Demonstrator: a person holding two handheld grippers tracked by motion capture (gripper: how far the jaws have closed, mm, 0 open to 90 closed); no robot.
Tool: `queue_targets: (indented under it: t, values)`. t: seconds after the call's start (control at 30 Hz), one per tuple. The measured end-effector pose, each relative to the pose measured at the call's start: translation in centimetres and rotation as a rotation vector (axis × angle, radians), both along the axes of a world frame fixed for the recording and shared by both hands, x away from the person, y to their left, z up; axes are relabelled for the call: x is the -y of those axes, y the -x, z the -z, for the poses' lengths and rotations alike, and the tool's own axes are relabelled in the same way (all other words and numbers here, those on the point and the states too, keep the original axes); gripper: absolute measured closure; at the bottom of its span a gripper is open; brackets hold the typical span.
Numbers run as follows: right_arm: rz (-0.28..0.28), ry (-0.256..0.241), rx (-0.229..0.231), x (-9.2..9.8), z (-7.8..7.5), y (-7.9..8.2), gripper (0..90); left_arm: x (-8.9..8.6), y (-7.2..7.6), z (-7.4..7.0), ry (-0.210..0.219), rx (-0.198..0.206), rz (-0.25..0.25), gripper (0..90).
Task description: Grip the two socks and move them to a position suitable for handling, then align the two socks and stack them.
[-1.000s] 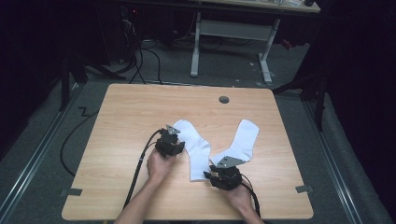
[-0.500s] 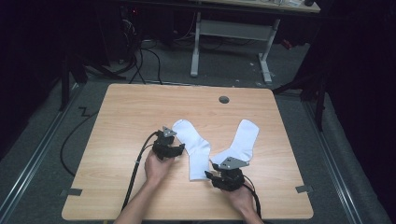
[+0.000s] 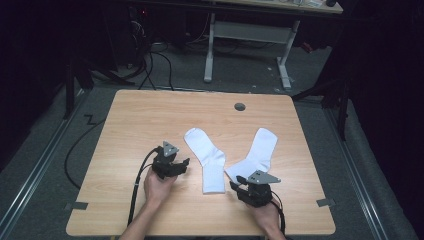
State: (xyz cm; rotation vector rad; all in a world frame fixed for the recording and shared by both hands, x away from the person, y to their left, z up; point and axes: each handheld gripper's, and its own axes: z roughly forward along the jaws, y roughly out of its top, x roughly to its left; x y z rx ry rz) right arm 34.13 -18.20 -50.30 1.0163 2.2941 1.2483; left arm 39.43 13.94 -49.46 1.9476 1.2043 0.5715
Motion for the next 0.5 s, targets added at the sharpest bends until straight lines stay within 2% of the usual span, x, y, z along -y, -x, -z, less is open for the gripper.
queue_targets:
  t: [0.1,0.23,0.3,0.37,0.5]
  values:
    - [0.032,-0.024,-0.021,0.6,0.0,-0.3,59.3,-1.2,1.0,0.4,-0.003,-0.007,-0.024,39.5]
    - [0.052,-0.023,-0.022,1.1,0.0,-0.5,57.5,-1.8,1.6,0.6,0.002,-0.005,-0.040,39.2]
    - [0.067,-0.029,-0.017,1.6,0.0,-0.7,54.6,-2.2,2.1,0.8,0.003,-0.007,-0.049,38.9]
    - [0.088,-0.028,-0.009,1.8,0.0,-0.7,52.5,-2.4,2.4,1.0,-0.013,-0.011,-0.054,38.7]
    - [0.097,-0.017,0.023,2.2,-0.1,-0.8,52.5,-2.7,2.7,1.3,-0.028,-0.011,-0.064,38.3]
